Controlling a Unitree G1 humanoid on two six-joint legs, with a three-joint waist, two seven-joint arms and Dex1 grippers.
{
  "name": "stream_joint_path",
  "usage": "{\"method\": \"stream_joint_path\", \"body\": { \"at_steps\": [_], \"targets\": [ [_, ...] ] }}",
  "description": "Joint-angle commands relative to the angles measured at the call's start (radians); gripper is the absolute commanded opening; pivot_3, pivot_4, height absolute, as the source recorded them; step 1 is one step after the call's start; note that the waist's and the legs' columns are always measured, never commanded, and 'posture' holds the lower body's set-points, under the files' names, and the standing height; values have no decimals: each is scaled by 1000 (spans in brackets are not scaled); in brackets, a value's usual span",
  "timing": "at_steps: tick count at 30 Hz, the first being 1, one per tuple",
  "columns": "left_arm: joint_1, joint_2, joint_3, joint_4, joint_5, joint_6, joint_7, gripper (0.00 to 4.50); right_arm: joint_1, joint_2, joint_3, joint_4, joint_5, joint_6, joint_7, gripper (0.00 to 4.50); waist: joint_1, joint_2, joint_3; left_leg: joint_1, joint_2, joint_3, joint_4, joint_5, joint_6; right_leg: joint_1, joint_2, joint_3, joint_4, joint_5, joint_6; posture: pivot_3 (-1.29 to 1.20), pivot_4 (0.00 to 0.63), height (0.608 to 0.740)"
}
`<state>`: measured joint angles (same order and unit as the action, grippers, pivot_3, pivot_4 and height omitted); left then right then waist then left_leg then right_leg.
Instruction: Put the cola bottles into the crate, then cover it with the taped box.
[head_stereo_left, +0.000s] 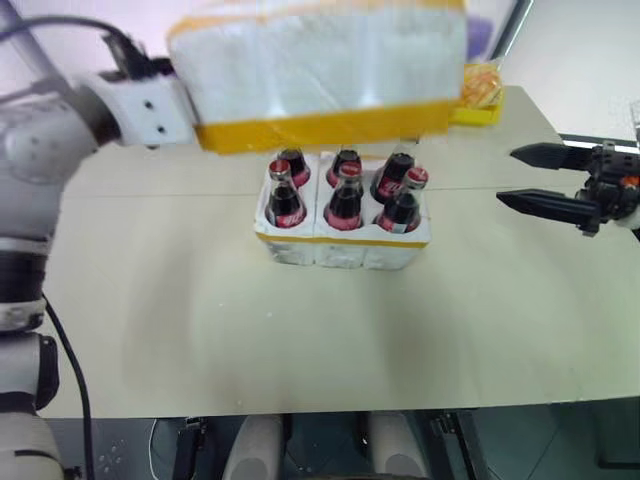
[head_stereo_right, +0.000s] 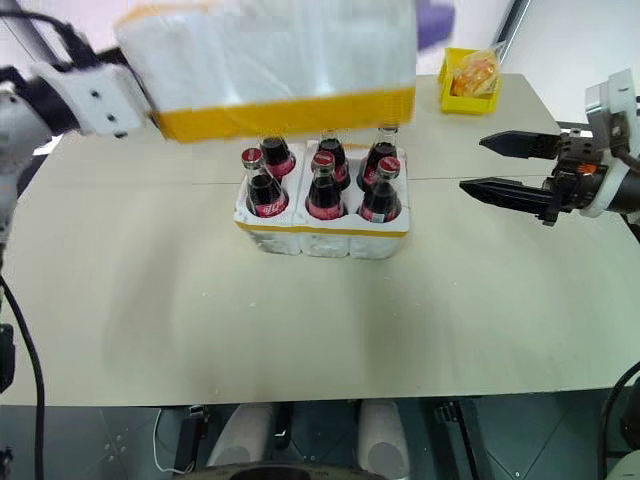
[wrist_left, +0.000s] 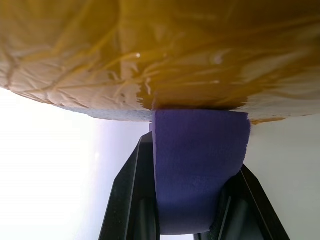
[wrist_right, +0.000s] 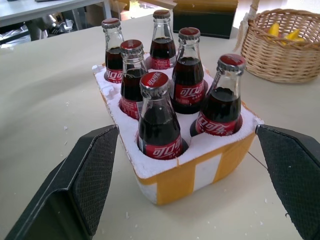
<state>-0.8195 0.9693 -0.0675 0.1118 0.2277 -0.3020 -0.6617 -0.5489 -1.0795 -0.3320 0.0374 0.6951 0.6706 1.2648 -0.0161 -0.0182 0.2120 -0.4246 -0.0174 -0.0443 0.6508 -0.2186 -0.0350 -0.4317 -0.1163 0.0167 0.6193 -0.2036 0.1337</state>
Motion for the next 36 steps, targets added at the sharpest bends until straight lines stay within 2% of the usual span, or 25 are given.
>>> {"method": "stream_joint_path", "body": {
  "at_steps": [1,11,18,28,36],
  "targets": [
    [21,-10,14,-71,24,-4,13,561,-4,-4,-45,-36,29,5,-15,4500,1,0,0,0,0,0,0,0,0,0,0,0,0,0,0,0,150,740],
    [19,-87,-90,-10,268,-86,131,561,-35,-2,-36,-3,45,6,-20,4500,3,0,0,3,0,0,1,0,0,3,0,0,0,0,0,0,150,740],
    [-21,-109,-107,40,310,-125,157,561,14,-15,-56,-4,37,-7,-6,4500,1,0,0,3,0,-1,0,0,0,3,0,0,0,0,0,0,150,740],
    [149,-114,-111,-8,350,-120,184,561,114,-10,-57,-54,13,-31,-16,4500,1,0,0,3,0,-1,0,0,0,3,0,0,0,0,0,0,150,740],
    [144,-98,-102,-7,387,-164,219,4419,72,3,-20,-9,-1,-46,-16,4500,2,0,0,4,0,-1,0,0,0,4,0,0,0,0,0,0,150,740]
  ]
}}
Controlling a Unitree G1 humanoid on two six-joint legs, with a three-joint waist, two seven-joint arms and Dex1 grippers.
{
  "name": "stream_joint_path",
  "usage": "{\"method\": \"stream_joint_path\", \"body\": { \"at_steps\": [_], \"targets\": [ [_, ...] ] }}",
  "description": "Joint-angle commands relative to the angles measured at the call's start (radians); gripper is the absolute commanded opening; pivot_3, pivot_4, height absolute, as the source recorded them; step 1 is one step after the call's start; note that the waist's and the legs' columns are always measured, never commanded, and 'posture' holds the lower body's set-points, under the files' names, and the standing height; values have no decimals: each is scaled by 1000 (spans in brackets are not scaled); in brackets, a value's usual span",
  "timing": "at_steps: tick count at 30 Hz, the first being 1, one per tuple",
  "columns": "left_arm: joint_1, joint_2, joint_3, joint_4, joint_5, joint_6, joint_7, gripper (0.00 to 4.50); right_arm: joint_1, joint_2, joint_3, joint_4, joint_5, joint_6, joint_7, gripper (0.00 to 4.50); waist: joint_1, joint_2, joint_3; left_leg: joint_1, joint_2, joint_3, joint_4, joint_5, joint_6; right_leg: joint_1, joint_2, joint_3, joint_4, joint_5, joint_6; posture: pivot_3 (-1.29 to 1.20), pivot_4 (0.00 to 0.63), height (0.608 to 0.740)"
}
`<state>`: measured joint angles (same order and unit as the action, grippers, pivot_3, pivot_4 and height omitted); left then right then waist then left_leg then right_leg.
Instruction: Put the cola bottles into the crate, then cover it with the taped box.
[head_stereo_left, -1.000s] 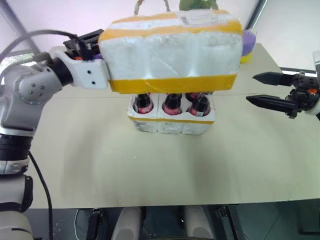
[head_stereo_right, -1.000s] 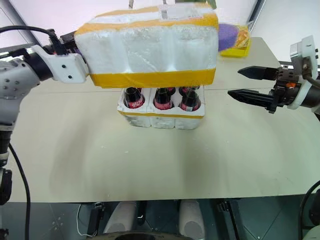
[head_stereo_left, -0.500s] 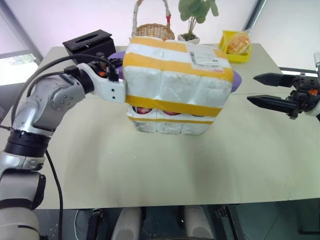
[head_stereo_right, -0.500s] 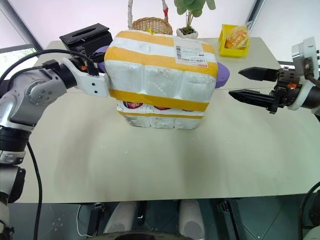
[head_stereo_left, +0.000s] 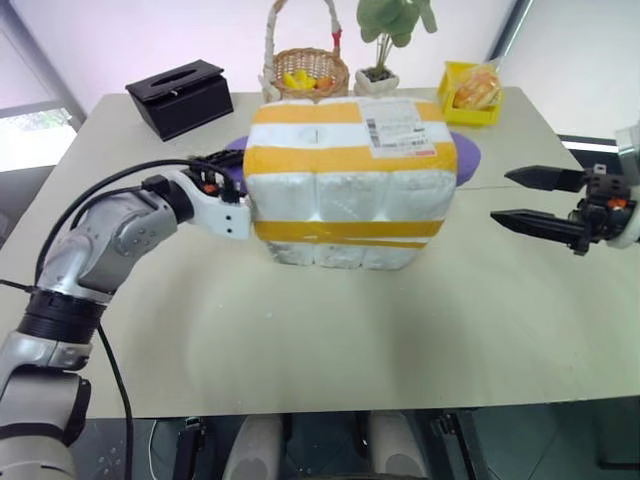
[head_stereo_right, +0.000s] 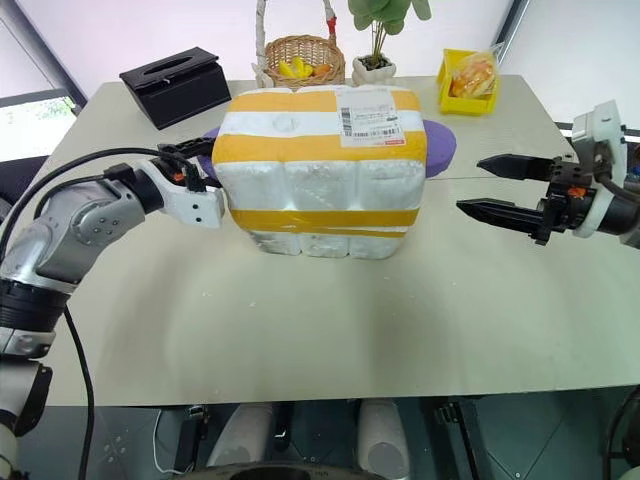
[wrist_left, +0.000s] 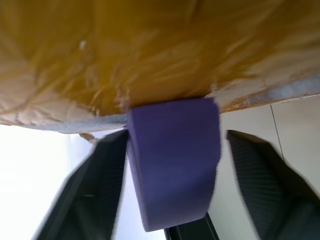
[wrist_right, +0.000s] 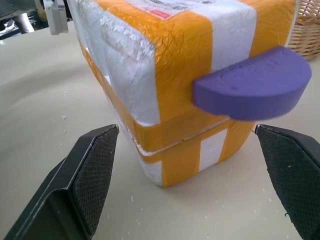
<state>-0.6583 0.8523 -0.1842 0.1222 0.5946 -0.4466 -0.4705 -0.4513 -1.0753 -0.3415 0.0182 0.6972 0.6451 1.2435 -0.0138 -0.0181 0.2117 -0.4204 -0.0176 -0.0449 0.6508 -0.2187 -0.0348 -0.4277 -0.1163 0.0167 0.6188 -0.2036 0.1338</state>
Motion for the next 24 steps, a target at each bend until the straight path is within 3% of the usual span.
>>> {"method": "stream_joint_path", "body": {
  "at_steps": [1,7,14,16,19,21,24],
  "targets": [
    [-16,22,19,-17,24,-24,34,4419,-27,0,-7,18,-6,-26,9,4500,0,0,0,0,0,0,0,0,0,0,0,0,0,0,0,0,150,740],
    [77,52,111,-109,-147,-37,-17,4419,-5,-7,-5,55,-22,-60,47,4500,-3,0,0,0,0,0,0,0,0,0,0,0,0,0,0,0,150,740],
    [283,176,255,-210,-190,-115,-16,4419,-30,-8,18,77,-40,-65,52,4500,-6,0,0,1,0,0,-1,0,0,0,0,0,0,0,0,0,150,740],
    [395,187,332,-263,-345,-60,-87,4419,-31,-10,22,83,-47,-67,56,4500,-8,0,0,1,1,1,-2,0,0,0,0,0,-1,0,0,0,150,740],
    [564,183,452,-382,-710,189,-262,4419,-27,-17,25,108,-61,-74,74,4500,-6,1,0,2,2,2,-2,0,0,0,0,1,-1,0,-1,0,150,740],
    [648,197,573,-447,-1017,493,-362,4419,-30,-20,38,149,-82,-97,98,4500,-3,1,0,2,3,2,-2,0,0,0,0,1,-1,0,-1,0,150,740],
    [706,228,714,-484,-1325,816,-443,4419,-45,-24,64,221,-115,-134,140,4500,-1,1,0,2,4,3,-1,0,0,1,1,0,-1,-2,-4,0,150,740]
  ]
}}
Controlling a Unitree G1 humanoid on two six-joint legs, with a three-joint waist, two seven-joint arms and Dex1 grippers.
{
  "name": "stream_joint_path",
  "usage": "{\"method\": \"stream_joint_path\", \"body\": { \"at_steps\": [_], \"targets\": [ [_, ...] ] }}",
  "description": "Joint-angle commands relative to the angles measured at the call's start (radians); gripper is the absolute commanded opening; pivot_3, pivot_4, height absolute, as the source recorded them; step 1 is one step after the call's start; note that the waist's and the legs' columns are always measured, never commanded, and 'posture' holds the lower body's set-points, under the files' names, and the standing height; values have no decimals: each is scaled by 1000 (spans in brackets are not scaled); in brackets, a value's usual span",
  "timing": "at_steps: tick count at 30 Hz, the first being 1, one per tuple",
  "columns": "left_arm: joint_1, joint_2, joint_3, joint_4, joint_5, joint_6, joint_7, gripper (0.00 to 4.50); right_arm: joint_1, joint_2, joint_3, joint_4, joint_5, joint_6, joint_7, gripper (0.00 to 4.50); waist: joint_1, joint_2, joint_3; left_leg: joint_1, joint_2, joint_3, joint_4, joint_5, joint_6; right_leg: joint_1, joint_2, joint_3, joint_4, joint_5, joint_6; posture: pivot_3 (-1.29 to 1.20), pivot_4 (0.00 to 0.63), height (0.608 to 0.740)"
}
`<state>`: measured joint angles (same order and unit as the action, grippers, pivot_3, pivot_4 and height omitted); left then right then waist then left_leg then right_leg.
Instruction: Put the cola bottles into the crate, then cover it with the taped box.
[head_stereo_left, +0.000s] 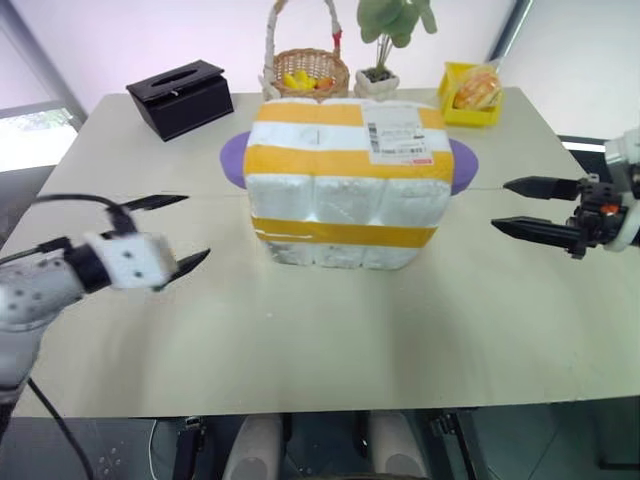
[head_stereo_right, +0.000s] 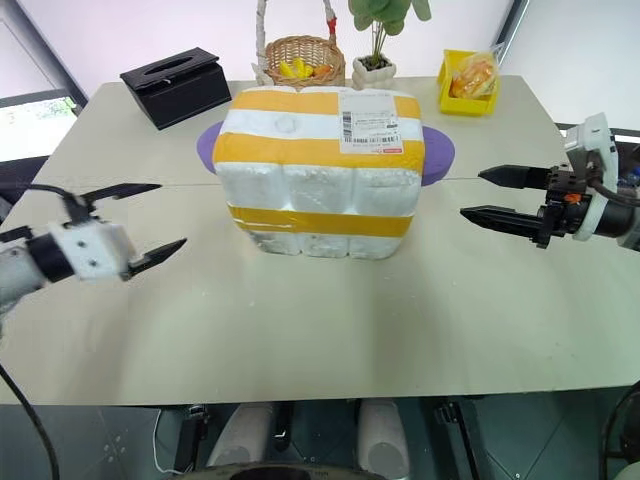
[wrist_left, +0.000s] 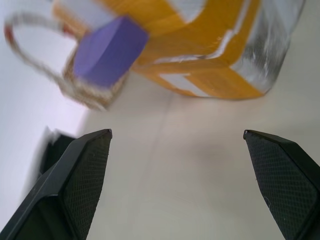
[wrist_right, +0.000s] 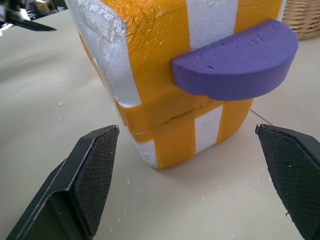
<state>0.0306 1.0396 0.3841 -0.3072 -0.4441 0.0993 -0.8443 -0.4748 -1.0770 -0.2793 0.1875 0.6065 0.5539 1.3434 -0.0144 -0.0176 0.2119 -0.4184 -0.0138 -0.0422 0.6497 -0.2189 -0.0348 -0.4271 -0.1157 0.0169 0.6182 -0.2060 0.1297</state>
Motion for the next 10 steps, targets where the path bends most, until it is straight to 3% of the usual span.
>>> {"method": "stream_joint_path", "body": {
  "at_steps": [1,5,10],
  "targets": [
    [45,55,204,-52,-396,382,-115,4419,-25,-25,18,83,-48,-74,60,4500,-1,0,0,0,0,1,0,0,0,0,0,0,0,0,0,0,150,740],
    [48,87,321,-2,-631,624,-192,4419,-40,-29,43,163,-81,-125,129,4500,-7,1,0,1,2,5,-1,0,0,0,0,1,-1,0,0,0,150,740],
    [-30,123,282,71,-634,699,-232,4419,-64,-20,30,186,-60,-117,169,4500,-8,1,0,3,5,6,-1,0,0,0,4,2,-1,-1,-1,0,150,740]
  ]
}}
